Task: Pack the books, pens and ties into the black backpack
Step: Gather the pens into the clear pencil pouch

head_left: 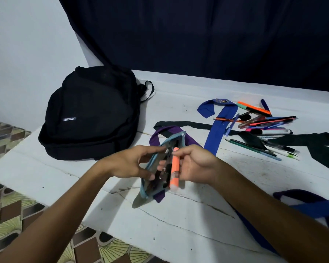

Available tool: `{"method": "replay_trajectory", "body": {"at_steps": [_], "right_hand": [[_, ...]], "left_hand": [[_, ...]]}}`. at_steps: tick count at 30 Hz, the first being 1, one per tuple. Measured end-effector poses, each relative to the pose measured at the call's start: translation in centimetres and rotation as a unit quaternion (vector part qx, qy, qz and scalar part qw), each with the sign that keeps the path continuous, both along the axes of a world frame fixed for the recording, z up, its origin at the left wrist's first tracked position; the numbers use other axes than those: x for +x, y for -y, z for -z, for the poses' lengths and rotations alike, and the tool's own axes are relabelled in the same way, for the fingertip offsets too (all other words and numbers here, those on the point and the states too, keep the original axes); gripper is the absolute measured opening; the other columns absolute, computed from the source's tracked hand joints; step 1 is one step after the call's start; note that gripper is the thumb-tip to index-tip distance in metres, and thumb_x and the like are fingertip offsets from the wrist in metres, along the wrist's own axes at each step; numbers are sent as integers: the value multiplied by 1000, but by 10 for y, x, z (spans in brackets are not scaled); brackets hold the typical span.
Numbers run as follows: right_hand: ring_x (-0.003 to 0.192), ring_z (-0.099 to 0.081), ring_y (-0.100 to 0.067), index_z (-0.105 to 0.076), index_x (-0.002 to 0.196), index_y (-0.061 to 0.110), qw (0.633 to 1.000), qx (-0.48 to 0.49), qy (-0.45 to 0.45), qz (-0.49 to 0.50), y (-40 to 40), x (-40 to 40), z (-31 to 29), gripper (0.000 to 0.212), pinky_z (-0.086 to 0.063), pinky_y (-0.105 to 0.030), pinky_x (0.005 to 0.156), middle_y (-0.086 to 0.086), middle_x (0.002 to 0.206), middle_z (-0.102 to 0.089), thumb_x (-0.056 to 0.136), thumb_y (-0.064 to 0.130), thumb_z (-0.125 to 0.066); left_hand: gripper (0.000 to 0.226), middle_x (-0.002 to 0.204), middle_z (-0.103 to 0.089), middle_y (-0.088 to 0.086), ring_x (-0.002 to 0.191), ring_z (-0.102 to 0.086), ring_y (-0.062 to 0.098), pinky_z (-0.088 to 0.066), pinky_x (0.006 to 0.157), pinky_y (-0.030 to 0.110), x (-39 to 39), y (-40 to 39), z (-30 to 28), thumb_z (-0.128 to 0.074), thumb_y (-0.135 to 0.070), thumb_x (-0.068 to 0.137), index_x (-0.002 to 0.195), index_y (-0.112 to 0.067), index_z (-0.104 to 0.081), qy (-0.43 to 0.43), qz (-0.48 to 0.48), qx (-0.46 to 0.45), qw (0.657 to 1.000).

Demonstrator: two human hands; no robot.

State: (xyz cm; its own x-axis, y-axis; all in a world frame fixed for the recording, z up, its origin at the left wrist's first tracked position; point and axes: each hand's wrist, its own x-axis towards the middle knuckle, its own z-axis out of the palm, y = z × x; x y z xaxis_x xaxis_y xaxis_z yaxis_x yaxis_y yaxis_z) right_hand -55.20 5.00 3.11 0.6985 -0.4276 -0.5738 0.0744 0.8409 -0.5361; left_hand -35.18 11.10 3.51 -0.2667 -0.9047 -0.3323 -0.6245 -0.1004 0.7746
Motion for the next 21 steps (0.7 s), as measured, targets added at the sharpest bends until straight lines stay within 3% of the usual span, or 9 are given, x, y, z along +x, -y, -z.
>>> {"method": "replay_trajectory", "body": {"at_steps": [3,7,11,15,17,20,21], "right_hand": [[95,-57,-33,-54,113,-3,996,4,-39,80,4,10,1,25,-47,-47,78,-19,103,-56,92,6,-43],[91,-57,-31,-54,119,-2,989,8,-30,145,2,19,-2,32,-48,-45,76,-19,101,-56,92,13,-47],[110,-56,-34,-56,114,3,988,4,-14,156,2,27,-4,31,-45,-48,91,-18,111,-58,91,20,-45],[72,-58,-26,-56,88,1,987,-43,-61,141,-2,32,-9,16,-47,-38,63,-14,77,-59,90,8,-42],[69,-56,-21,-55,82,4,981,-105,-95,129,-3,28,-9,14,-48,-32,65,-12,78,-56,88,1,-43],[90,-67,-30,-62,99,0,965,-198,-133,104,1,0,-11,22,-54,-36,82,-18,102,-66,91,-4,-42],[92,-69,-34,-62,103,-3,958,-229,-145,92,6,-15,-12,24,-56,-39,83,-20,103,-69,92,-4,-41]], "left_hand": [[90,138,-52,-14,126,-49,-4,-48,89,14,2,0,-3,-79,-1,76,150,-25,-33,-9,15,16,1000],[88,135,-54,-16,120,-51,-9,-49,86,13,1,2,-6,-80,0,75,143,-34,-36,-28,20,22,999],[93,124,-64,-13,118,-57,-1,-52,93,25,2,5,-11,-84,-2,70,144,-35,-37,-30,16,30,999],[97,130,-61,-12,122,-55,3,-52,98,34,2,8,-15,-88,-5,67,146,-30,-38,-17,18,35,999],[94,128,-62,-14,121,-55,1,-53,96,29,1,11,-16,-89,-7,66,141,-37,-41,-7,28,33,999],[83,120,-63,-22,108,-52,-21,-47,85,9,-6,14,-16,-87,-9,68,130,-41,-44,13,50,22,998],[77,118,-64,-24,108,-51,-21,-45,86,7,-9,15,-15,-88,-13,68,130,-38,-49,24,60,15,998]]}}
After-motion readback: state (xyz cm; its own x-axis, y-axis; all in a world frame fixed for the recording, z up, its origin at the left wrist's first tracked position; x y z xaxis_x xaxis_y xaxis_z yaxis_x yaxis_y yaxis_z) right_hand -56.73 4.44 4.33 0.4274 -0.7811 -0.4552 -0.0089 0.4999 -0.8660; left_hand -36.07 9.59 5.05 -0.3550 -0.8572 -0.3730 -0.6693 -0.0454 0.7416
